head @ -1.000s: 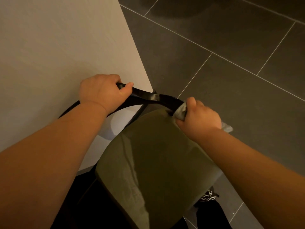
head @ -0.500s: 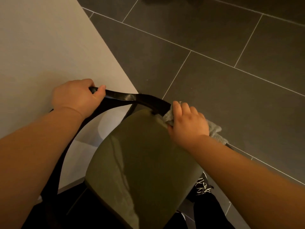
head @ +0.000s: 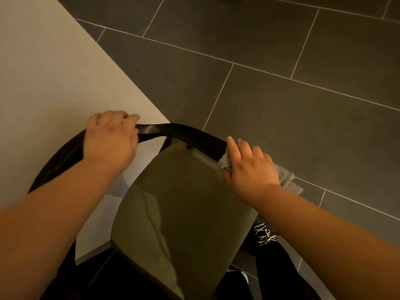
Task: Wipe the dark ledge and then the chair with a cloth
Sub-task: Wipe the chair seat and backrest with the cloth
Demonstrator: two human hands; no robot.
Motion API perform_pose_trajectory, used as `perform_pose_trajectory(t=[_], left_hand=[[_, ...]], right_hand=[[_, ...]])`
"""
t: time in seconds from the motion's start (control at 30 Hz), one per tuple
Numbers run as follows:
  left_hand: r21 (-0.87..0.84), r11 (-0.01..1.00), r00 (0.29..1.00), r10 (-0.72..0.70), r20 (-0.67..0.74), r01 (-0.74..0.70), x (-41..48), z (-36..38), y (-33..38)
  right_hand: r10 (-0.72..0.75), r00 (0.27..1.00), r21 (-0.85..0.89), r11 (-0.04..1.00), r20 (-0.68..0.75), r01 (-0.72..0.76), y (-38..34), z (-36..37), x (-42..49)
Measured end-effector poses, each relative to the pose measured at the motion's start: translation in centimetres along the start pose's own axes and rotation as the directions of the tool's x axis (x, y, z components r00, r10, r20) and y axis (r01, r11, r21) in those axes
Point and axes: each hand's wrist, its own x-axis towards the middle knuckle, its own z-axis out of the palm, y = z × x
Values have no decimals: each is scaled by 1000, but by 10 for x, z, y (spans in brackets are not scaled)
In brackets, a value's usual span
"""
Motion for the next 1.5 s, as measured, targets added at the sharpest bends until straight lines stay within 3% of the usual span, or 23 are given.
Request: perform_pose_trajectory(t=[0.1, 0.17, 0.23, 0.37, 0.57, 0.77, 0.9, 1.0, 1.13, 1.27, 1.37, 1.5], left_hand=[[-179, 983, 996, 62, 58, -51, 7, 5, 62], [-382, 924, 992, 59, 114, -11, 25, 9, 98], [-454, 890, 985, 47, 167, 34, 46, 13, 123], [-261, 964, 984, 83, 158, -39, 55, 29, 140], [-304, 952, 1000, 29, 7, -25, 47, 41, 146], [-292, 956, 1000, 18, 3, -17, 47, 40, 146], [-305, 952, 1000, 3, 0, -3, 47, 42, 143], [-287, 958, 1000, -7, -4, 5, 48, 45, 145], [-262, 965, 1000, -15, -15, 10, 51, 50, 145], [-249, 968, 1000, -4, -11, 1, 50, 49, 144], [-251, 968, 1000, 9, -13, -12, 49, 47, 146], [-256, 967, 999, -10, -31, 2, 49, 46, 148]], right_hand=[[-20, 1000, 73, 997, 18, 19, -23, -5, 34], [-57, 998, 95, 994, -1, 57, -36, -6, 52], [-96, 995, 84, 992, -30, 99, -36, -3, 53], [-46, 994, 56, 997, -97, 52, 1, 8, 2], [43, 999, 87, 995, -19, -41, 9, 0, -4], [-69, 997, 156, 985, -44, 75, -9, -8, 32], [3, 995, 70, 998, -96, 3, 25, 9, -33], [65, 996, 107, 993, -67, -58, 51, 15, -68], [126, 992, 77, 989, -19, -124, 37, 10, -47], [52, 997, 116, 992, -49, -46, 21, 7, -15], [-56, 995, 102, 993, -80, 64, 39, 9, -39], [-31, 998, 172, 984, -57, 41, 65, 14, -73]])
